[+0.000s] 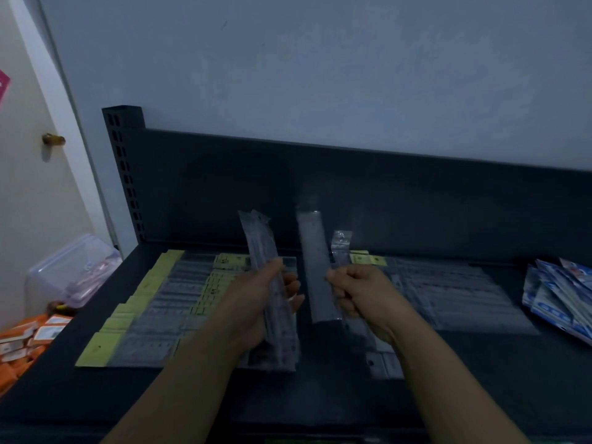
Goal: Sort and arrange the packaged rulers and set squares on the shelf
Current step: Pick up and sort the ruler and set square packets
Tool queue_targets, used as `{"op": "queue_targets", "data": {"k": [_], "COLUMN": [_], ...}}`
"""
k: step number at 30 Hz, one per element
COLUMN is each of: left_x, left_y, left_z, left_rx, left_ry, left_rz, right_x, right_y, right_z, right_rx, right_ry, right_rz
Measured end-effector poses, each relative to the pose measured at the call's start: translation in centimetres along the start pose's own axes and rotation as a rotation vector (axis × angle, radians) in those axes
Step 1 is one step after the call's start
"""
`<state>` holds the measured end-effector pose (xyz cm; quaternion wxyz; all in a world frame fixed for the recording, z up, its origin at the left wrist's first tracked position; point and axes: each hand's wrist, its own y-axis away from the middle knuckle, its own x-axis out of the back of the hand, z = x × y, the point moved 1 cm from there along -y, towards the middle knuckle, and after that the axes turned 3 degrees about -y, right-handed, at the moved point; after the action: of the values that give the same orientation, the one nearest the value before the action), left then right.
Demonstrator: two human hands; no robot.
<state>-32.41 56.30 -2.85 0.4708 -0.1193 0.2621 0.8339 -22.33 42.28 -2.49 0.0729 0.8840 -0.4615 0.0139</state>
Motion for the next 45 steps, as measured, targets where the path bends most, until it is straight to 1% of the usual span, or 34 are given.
{"op": "queue_targets", "data": {"k": [1, 3, 6, 8, 11, 14, 17, 19, 21, 23, 25, 26, 28, 30, 32, 33, 35, 38, 39, 40, 42, 45], "left_x": [-0.3, -0.8, -1.5, -2.0, -2.4, -3.2, -3.6, -3.4, -2.8, -1.9, -0.8, -0.4, -0.3, -1.3, -2.6, -3.0, -3.2, -3.0, -3.1, -3.3, -4.1, -5.3], "left_y": [0.0, 0.0, 0.1, 0.1, -0.1, -0.1, 0.4, 0.8, 0.9, 1.0, 1.1, 1.4, 2.3, 3.2, 3.5, 3.5, 3.5, 3.8, 3.9, 4.0, 4.3, 4.8], "left_z": [0.0, -0.1, -0.4, -0.6, -1.0, -1.3, -1.5, -1.6, -1.3, -0.7, -0.4, -0.5, -0.8, -1.6, -2.9, -3.5, -4.7, -5.6, -5.8, -6.0, -6.4, -6.5], "left_rx": [-0.001, -0.007, -0.043, -0.060, -0.079, -0.153, -0.228, -0.234, -0.277, -0.369, -0.423, -0.434, -0.519, -0.634, -0.659, -0.645, -0.589, -0.516, -0.514, -0.512, -0.502, -0.488], "left_ry": [-0.005, -0.037, -0.050, -0.048, 0.020, 0.110, 0.002, -0.060, -0.084, -0.115, -0.217, -0.312, -0.595, -0.975, -1.306, -1.408, -1.496, -1.474, -1.455, -1.447, -1.445, -1.449], "left_rz": [-0.008, -0.050, -0.077, -0.052, -0.017, -0.040, -0.106, -0.171, -0.215, -0.176, -0.081, -0.027, 0.015, -0.069, -0.169, -0.195, -0.206, -0.139, -0.111, -0.093, -0.087, -0.081], "right_x": [-0.1, -0.3, -0.9, -1.2, -1.6, -1.9, -0.8, 0.8, 3.1, 5.5, 7.9, 9.0, 10.9, 11.7, 11.8, 11.9, 12.3, 12.9, 12.9, 12.7, 12.3, 12.7], "right_y": [0.3, 0.8, 1.6, 1.9, 2.5, 3.3, 3.8, 4.1, 4.4, 5.2, 6.2, 6.8, 8.1, 9.1, 9.5, 9.5, 9.4, 10.0, 10.2, 10.4, 10.5, 10.5], "right_z": [0.1, 0.2, 0.2, 0.3, 0.4, 0.6, 0.3, 0.0, -0.3, -0.5, -0.5, -0.5, -0.5, -0.3, 0.5, 1.3, 3.0, 4.7, 5.2, 5.5, 5.9, 5.1], "right_rx": [0.011, 0.011, 0.000, 0.015, 0.022, -0.033, -0.020, 0.043, 0.127, 0.224, 0.279, 0.287, 0.291, 0.290, 0.289, 0.294, 0.316, 0.228, 0.184, 0.163, 0.177, 0.210], "right_ry": [-0.053, -0.084, 0.012, 0.059, 0.031, -0.059, -0.124, -0.071, 0.067, 0.219, 0.354, 0.417, 0.514, 0.597, 0.692, 0.726, 0.719, 0.497, 0.440, 0.438, 0.473, 0.464], "right_rz": [-0.014, -0.078, -0.185, -0.157, -0.110, -0.166, -0.220, -0.217, -0.199, -0.190, -0.175, -0.158, -0.136, -0.146, -0.139, -0.127, -0.077, 0.053, 0.052, 0.028, -0.033, -0.072]}}
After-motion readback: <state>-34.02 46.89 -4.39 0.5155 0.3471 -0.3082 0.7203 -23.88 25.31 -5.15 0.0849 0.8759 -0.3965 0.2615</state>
